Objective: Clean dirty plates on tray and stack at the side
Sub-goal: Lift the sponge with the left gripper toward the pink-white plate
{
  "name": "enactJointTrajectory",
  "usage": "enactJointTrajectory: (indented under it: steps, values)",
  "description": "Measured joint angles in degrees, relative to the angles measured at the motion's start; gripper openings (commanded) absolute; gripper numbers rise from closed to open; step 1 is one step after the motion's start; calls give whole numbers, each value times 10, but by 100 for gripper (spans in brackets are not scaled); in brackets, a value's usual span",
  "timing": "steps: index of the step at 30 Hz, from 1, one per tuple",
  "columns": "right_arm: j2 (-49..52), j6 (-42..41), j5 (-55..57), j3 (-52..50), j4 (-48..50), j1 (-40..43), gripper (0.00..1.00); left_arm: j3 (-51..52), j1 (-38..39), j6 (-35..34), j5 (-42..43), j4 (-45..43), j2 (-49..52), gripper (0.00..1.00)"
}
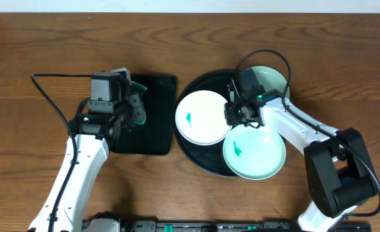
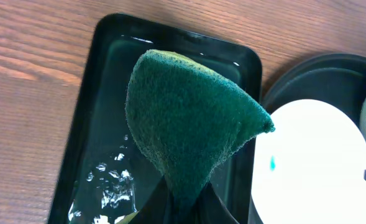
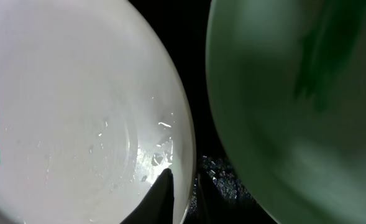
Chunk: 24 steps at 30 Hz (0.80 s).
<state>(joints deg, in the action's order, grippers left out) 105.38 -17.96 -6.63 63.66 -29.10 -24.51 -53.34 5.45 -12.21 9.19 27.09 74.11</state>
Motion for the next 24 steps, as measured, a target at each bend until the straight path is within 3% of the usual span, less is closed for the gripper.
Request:
enactJointTrajectory:
  steps: [2,4,8,9,24]
  values:
    - [0,-1,0,0,0,-1,30,0,0,0,6,0,0,7]
    - [0,1,1,0,1,-3,32,0,0,0,10,2,0,7]
    - [0,4,2,0,3,-10,6,0,0,0,12,12,0,7]
    - [0,5,7,0,3,-10,4,0,0,0,12,12,0,7]
    - [0,-4,16,0,7,-10,1,0,0,0,12,7,0,7]
